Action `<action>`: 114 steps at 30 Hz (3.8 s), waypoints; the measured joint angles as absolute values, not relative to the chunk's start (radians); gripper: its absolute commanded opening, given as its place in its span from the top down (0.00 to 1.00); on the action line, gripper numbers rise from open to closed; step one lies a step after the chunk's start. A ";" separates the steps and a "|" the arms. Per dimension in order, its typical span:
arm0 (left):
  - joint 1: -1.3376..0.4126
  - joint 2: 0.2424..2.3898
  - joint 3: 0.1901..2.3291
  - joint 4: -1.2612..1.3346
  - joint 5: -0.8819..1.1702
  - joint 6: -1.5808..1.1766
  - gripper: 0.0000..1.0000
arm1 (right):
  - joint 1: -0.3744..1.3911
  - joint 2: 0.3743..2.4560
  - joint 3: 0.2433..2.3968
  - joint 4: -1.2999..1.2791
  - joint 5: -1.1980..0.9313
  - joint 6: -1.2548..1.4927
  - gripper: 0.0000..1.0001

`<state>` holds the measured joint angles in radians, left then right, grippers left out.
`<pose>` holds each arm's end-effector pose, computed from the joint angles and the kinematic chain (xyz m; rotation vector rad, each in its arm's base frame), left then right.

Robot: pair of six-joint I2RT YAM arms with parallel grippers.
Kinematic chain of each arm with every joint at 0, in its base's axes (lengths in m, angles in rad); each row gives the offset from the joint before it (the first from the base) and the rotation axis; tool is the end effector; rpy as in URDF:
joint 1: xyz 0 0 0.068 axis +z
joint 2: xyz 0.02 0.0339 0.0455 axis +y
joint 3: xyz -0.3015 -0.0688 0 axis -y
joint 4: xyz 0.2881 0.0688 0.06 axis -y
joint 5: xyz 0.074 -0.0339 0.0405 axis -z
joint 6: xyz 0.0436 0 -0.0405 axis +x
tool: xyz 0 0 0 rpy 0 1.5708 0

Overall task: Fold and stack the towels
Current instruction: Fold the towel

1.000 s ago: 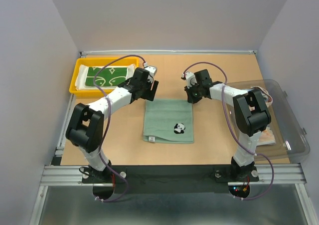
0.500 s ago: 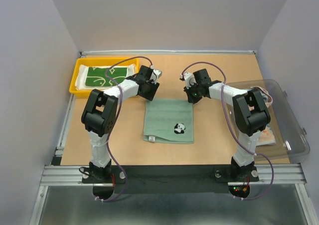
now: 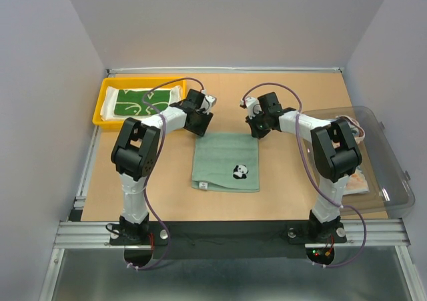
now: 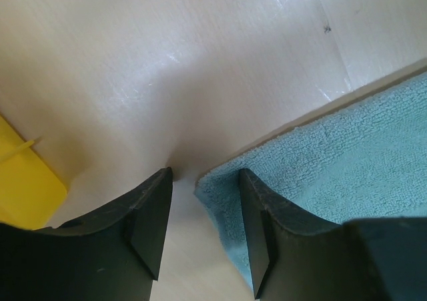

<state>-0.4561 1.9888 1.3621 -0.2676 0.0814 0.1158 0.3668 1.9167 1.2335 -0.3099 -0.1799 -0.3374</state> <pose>0.4334 -0.2166 0.1771 0.7327 2.3664 -0.2470 0.4148 0.1677 0.1639 -0.9460 2.3762 0.2417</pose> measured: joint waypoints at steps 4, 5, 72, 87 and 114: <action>-0.454 1.989 1.359 -0.254 0.089 0.102 0.52 | 0.369 1.916 1.234 -0.309 -0.163 -0.337 1.00; -0.454 1.989 1.357 -0.250 0.089 0.099 0.52 | 0.369 1.916 1.234 -0.307 -0.156 -0.337 1.00; -0.430 1.449 0.879 -0.049 0.233 -0.146 1.00 | 0.376 1.387 0.881 -0.332 -0.323 -0.024 0.99; -0.430 1.368 0.707 -0.066 0.270 -0.334 1.00 | 0.376 1.368 0.782 -0.333 -0.420 0.167 0.99; -0.440 1.073 0.426 0.015 0.247 -0.614 0.22 | 0.387 1.356 0.672 -0.308 -0.352 0.374 0.47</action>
<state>-0.4397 1.0733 0.4259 0.0154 0.2466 -0.6140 0.3866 1.3560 0.6720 -0.3077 -0.3523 0.3737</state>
